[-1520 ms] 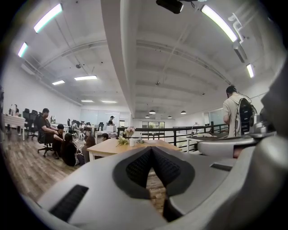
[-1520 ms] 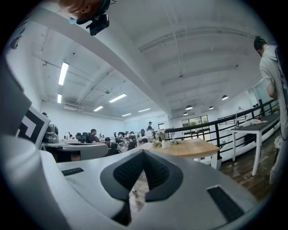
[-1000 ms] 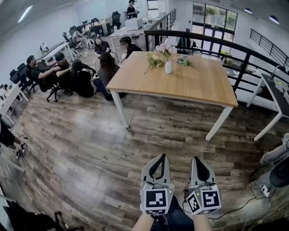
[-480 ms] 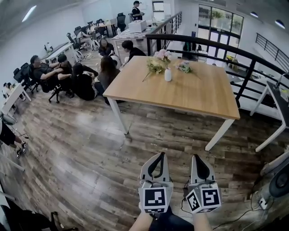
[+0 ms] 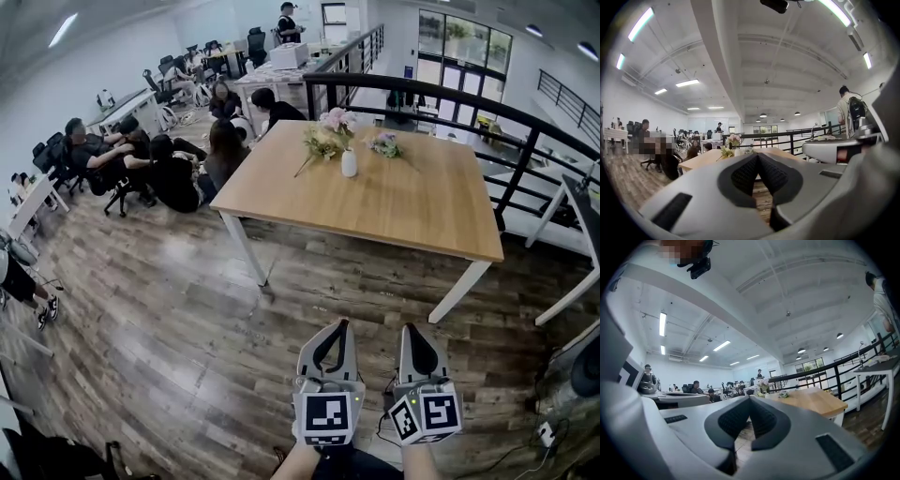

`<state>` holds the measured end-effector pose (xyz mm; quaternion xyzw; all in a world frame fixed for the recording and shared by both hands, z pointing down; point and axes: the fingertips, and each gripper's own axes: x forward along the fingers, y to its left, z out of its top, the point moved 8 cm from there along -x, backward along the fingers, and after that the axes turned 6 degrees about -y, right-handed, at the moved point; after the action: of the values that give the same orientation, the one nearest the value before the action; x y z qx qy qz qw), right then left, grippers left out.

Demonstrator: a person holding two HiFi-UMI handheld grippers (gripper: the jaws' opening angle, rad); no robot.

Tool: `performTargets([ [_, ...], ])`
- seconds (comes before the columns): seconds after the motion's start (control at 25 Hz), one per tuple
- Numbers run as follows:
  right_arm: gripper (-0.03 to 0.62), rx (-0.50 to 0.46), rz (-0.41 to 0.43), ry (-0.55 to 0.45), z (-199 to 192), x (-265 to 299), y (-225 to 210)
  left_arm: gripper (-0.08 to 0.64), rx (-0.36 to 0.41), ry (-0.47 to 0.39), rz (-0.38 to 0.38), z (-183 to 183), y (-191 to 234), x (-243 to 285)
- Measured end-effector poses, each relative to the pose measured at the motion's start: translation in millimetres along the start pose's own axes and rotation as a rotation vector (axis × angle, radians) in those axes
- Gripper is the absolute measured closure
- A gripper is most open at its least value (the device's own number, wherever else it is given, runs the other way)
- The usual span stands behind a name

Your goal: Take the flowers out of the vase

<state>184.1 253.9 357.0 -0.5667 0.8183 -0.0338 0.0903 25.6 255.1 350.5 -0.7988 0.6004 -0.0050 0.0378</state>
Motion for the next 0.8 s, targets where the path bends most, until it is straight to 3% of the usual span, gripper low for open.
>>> performTargets([
  [0.8, 0.597, -0.014, -0.087, -0.009, -8.5, 98.1, -21.5, 0.526, -0.019, 0.012, -0.078, -13.2, 48.9, 102.9],
])
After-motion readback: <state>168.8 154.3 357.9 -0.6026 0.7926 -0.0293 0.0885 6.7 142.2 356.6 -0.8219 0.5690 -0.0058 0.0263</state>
